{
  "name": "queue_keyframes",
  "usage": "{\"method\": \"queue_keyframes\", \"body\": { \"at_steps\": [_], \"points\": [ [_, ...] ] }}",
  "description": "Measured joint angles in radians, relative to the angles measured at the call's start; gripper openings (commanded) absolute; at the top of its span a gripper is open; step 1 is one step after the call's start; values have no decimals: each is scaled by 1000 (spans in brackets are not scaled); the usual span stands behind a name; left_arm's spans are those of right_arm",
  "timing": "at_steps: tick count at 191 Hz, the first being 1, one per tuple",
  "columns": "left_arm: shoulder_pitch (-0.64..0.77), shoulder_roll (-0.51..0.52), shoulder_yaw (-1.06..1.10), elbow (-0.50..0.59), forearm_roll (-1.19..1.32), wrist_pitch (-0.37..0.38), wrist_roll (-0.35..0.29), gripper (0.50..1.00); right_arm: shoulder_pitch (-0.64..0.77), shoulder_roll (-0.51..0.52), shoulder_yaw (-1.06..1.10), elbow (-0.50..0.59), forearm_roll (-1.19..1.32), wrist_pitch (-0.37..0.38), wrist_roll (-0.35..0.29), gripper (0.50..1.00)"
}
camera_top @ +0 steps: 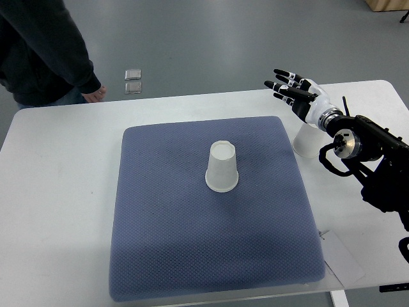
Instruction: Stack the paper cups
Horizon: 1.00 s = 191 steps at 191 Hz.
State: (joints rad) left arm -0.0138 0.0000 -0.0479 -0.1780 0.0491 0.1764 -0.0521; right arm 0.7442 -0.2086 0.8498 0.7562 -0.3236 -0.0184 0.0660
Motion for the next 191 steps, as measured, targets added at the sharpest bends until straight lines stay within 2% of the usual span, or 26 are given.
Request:
{"method": "queue_keyframes", "body": {
  "at_steps": [191],
  "points": [
    [0,0,0,9,0,0,0,1000,15,-13,-6,-1,-8,21,-8,911]
  ]
}}
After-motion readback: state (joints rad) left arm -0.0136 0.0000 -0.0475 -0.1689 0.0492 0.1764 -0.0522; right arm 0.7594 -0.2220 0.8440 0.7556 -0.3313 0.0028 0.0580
